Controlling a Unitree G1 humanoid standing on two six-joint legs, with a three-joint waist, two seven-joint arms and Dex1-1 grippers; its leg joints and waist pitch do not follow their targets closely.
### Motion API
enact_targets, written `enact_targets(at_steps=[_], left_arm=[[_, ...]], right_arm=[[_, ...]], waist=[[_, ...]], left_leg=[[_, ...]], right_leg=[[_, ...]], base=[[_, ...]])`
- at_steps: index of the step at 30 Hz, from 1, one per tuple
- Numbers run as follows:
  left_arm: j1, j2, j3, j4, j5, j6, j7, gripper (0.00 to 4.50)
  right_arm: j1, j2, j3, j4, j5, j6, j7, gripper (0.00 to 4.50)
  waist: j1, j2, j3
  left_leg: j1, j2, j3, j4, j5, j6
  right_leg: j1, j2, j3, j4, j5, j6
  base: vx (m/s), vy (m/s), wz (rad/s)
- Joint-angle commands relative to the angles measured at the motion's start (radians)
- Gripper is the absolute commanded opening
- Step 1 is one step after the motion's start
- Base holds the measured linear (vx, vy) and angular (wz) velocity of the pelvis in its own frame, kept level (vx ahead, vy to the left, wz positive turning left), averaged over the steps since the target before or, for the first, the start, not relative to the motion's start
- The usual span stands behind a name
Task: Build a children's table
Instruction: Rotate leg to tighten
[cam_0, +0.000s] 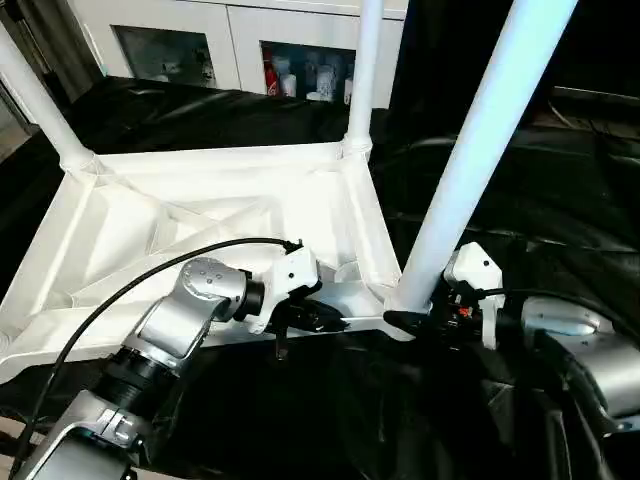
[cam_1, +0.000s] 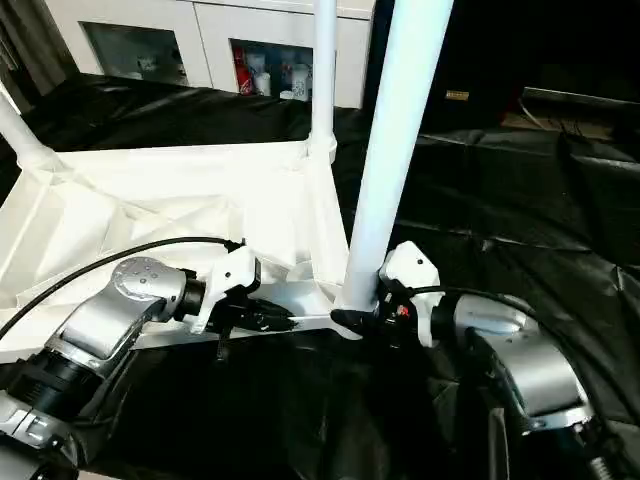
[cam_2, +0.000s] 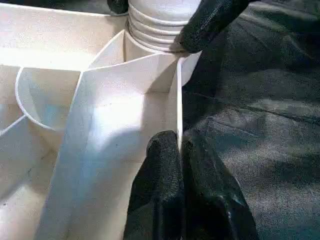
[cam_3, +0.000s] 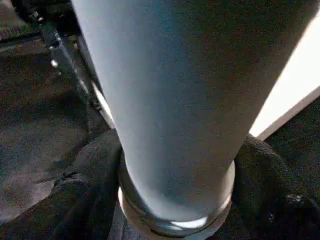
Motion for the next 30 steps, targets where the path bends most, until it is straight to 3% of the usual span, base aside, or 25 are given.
enact_targets(at_steps=[1, 3, 4, 6, 8, 9, 10, 13, 14, 22, 25, 27, 30], left_arm=[[-0.042, -0.061, 0.025, 0.034, -0.01, 0.003, 0.081, 0.0], [-0.072, -0.107, 0.044, 0.079, 0.006, 0.025, 0.169, 0.0], [-0.107, -0.159, 0.054, 0.128, 0.027, 0.059, 0.261, 0.0], [-0.129, -0.193, 0.061, 0.158, 0.037, 0.072, 0.313, 0.0], [-0.146, -0.238, 0.075, 0.18, 0.037, 0.082, 0.372, 0.0], [-0.151, -0.255, 0.079, 0.188, 0.037, 0.084, 0.392, 0.0], [-0.155, -0.267, 0.076, 0.19, 0.04, 0.077, 0.397, 0.0], [-0.158, -0.287, 0.068, 0.193, 0.045, 0.055, 0.397, 0.0], [-0.156, -0.295, 0.062, 0.189, 0.044, 0.042, 0.384, 0.0], [-0.113, -0.222, 0.026, 0.139, 0.041, -0.028, 0.261, 0.0], [-0.069, -0.15, 0.011, 0.084, 0.015, -0.034, 0.138, 0.0], [-0.065, -0.14, 0.009, 0.078, 0.013, -0.03, 0.124, 0.0], [-0.039, -0.083, -0.001, 0.033, -0.021, -0.042, 0.004, 0.0]], right_arm=[[-0.008, 0.066, 0.007, 0.025, -0.027, -0.006, -0.105, 2.75], [-0.025, 0.145, -0.013, 0.079, -0.061, -0.018, -0.239, 2.75], [-0.053, 0.24, -0.051, 0.146, -0.065, 0.008, -0.381, 2.75], [-0.077, 0.313, -0.081, 0.193, -0.064, 0.023, -0.484, 2.74], [-0.104, 0.374, -0.111, 0.237, -0.067, 0.036, -0.584, 2.74], [-0.115, 0.394, -0.121, 0.254, -0.073, 0.036, -0.618, 2.74], [-0.125, 0.41, -0.121, 0.266, -0.08, 0.031, -0.639, 2.74], [-0.137, 0.434, -0.107, 0.275, -0.086, 0.016, -0.635, 2.74], [-0.139, 0.45, -0.099, 0.269, -0.08, 0.0, -0.607, 3.44], [-0.113, 0.322, -0.003, 0.162, -0.084, -0.009, -0.405, 3.64], [-0.071, 0.162, 0.023, 0.078, -0.063, -0.024, -0.204, 3.64], [-0.066, 0.142, 0.024, 0.068, -0.062, -0.028, -0.177, 3.64], [-0.038, 0.027, 0.031, 0.022, -0.03, -0.015, -0.018, 3.64]], waist=[[0.0, -0.022, -0.067], [-0.008, -0.021, -0.064], [-0.011, -0.021, -0.064], [-0.015, -0.017, -0.061], [-0.018, -0.015, -0.063], [-0.017, -0.016, -0.063], [-0.013, -0.009, -0.064], [-0.012, -0.011, -0.067], [-0.011, -0.011, -0.068], [-0.008, -0.011, -0.066], [-0.005, -0.012, -0.066], [-0.005, -0.01, -0.065], [-0.002, -0.01, -0.068]], left_leg=[[0.029, 0.124, -0.055, -0.076, -0.087, 0.126], [0.031, 0.118, -0.053, -0.08, -0.133, 0.088], [0.028, 0.117, -0.058, -0.083, -0.156, 0.065], [0.034, 0.117, -0.059, -0.087, -0.195, 0.033], [0.037, 0.117, -0.059, -0.092, -0.215, 0.012], [0.037, 0.118, -0.058, -0.092, -0.213, 0.012], [0.037, 0.117, -0.057, -0.092, -0.205, 0.014], [0.032, 0.117, -0.055, -0.089, -0.164, 0.041], [0.029, 0.116, -0.056, -0.087, -0.146, 0.053], [0.027, 0.119, -0.057, -0.086, -0.151, 0.087], [0.028, 0.123, -0.057, -0.086, -0.16, 0.096], [0.03, 0.124, -0.056, -0.086, -0.171, 0.097], [0.033, 0.128, -0.057, -0.086, -0.169, 0.095]], right_leg=[[0.04, -0.083, 0.037, -0.054, -0.002, -0.31], [0.033, -0.083, 0.037, -0.065, -0.086, -0.307], [0.04, -0.087, 0.037, -0.068, -0.134, -0.297], [0.031, -0.085, 0.039, -0.077, -0.19, -0.281], [0.029, -0.08, 0.04, -0.078, -0.187, -0.264], [0.029, -0.08, 0.041, -0.079, -0.178, -0.26], [0.03, -0.081, 0.042, -0.076, -0.148, -0.257], [0.035, -0.08, 0.041, -0.071, -0.063, -0.258], [0.039, -0.081, 0.04, -0.066, -0.035, -0.261], [0.042, -0.082, 0.039, -0.068, -0.048, -0.26], [0.045, -0.085, 0.04, -0.069, -0.069, -0.258], [0.041, -0.083, 0.04, -0.07, -0.083, -0.262], [0.042, -0.084, 0.04, -0.067, -0.077, -0.275]], base=[[0.0, 0.0, 0.0], [0.0, 0.0, 0.0], [0.0, 0.0, 0.0], [0.0, 0.0, 0.0], [0.0, 0.0, 0.0], [0.0, 0.0, 0.0], [0.0, 0.0, 0.0], [0.0, 0.0, 0.0], [0.0, 0.0, 0.0], [0.0, 0.0, 0.0], [0.0, 0.0, 0.0], [0.0, 0.0, 0.0], [0.0, 0.0, 0.0]])
